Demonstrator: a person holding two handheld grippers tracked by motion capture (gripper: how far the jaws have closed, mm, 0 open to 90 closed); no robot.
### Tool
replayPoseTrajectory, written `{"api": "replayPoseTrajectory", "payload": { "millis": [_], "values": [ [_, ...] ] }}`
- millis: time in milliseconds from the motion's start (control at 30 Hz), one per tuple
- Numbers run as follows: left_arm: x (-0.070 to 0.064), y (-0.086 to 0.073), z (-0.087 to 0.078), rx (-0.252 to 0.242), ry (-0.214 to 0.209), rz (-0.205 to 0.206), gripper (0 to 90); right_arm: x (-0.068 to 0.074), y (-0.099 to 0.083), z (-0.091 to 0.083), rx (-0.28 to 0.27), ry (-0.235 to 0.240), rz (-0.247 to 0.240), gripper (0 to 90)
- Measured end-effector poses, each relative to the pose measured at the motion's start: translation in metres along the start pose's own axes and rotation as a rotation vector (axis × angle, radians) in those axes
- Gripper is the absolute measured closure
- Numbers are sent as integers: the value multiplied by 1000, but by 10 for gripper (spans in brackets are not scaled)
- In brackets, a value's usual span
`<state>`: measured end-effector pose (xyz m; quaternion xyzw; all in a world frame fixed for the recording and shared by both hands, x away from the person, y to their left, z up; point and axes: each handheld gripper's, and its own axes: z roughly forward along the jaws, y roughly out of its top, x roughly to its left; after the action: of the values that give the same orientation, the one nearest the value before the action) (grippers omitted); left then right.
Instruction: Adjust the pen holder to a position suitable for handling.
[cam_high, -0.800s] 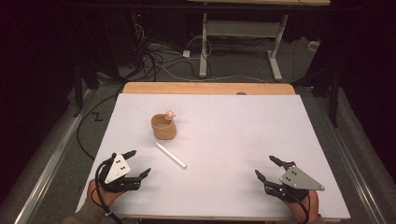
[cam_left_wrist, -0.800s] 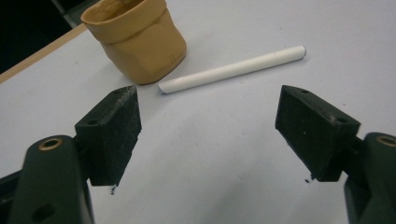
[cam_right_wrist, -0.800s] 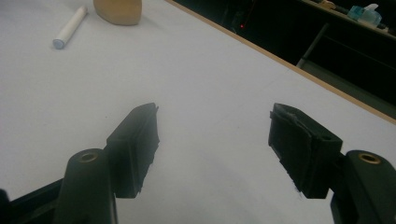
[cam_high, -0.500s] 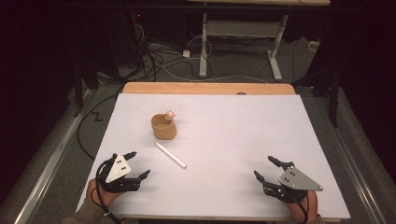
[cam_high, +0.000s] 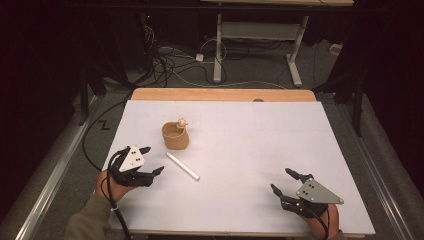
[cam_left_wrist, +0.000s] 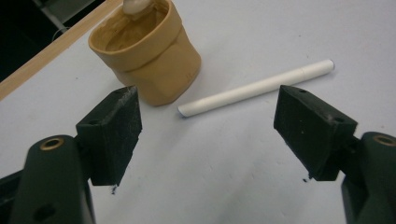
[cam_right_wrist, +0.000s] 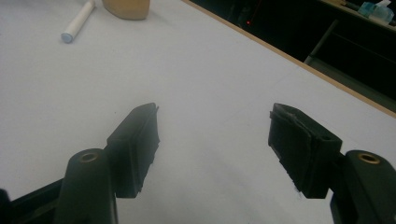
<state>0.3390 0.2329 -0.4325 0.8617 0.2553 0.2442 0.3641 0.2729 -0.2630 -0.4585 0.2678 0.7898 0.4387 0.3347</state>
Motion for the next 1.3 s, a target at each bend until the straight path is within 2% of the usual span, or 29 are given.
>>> {"api": "replayPoseTrajectory", "payload": {
  "millis": [67, 100, 133, 167, 233, 300, 367, 400, 500, 533, 567, 633, 667, 700, 767, 800, 833, 900, 933, 1000, 1067, 1300],
  "values": [
    [3, 3, 2, -3, -5, -3, 233, 0, 0, 1, 4, 3, 0, 332],
    [10, 11, 4, -17, -16, -5, 237, 1, 0, 1, 4, 5, -2, 332],
    [10, 11, 4, -17, -16, -5, 237, 1, 0, 2, 5, 7, -2, 331],
    [15, 21, 8, -15, -24, -5, 241, 1, -1, 2, 8, 7, -2, 332],
    [18, 26, 11, -10, -38, -7, 255, 1, -1, 2, 8, 8, 0, 331],
    [26, 42, 22, 18, -67, 15, 280, 1, -1, 2, 8, 7, 0, 332],
    [28, 47, 27, 34, -72, 28, 299, 1, -1, 2, 8, 9, 0, 332],
    [33, 55, 37, 53, -100, 23, 302, 1, -1, 2, 8, 8, 0, 332],
    [40, 61, 46, 78, -123, 17, 340, 1, -1, 2, 8, 10, -1, 332],
    [44, 63, 51, 98, -148, 13, 383, 1, -1, 2, 9, 12, -1, 331],
    [47, 64, 56, 116, -167, 12, 383, 1, -1, 2, 9, 12, -1, 331],
    [52, 66, 66, 148, -174, -1, 396, 1, -2, 2, 10, 14, 1, 332],
    [56, 67, 74, 157, -203, -20, 437, 1, -2, 3, 9, 16, -1, 332],
    [57, 67, 78, 167, -208, -26, 444, 1, -2, 3, 11, 17, 0, 332],
    [60, 66, 86, 185, -236, -33, 518, 1, -2, 3, 11, 21, -2, 332],
    [60, 66, 86, 185, -236, -33, 520, 2, -2, 3, 12, 22, -3, 332],
    [62, 64, 94, 212, -244, -37, 545, 2, -2, 3, 11, 23, -2, 331],
    [62, 62, 98, 225, -248, -41, 587, 2, -2, 4, 12, 24, -4, 331],
    [63, 60, 103, 232, -273, -38, 590, 2, -3, 4, 12, 25, -4, 332],
    [63, 60, 105, 202, -302, -48, 635, 1, -3, 4, 14, 25, -5, 332],
    [62, 61, 107, 187, -315, -39, 701, 1, -3, 4, 11, 26, -2, 331],
    [60, 64, 109, 169, -341, -45, 740, 2, -3, 5, 14, 30, -2, 332]
  ]
}}
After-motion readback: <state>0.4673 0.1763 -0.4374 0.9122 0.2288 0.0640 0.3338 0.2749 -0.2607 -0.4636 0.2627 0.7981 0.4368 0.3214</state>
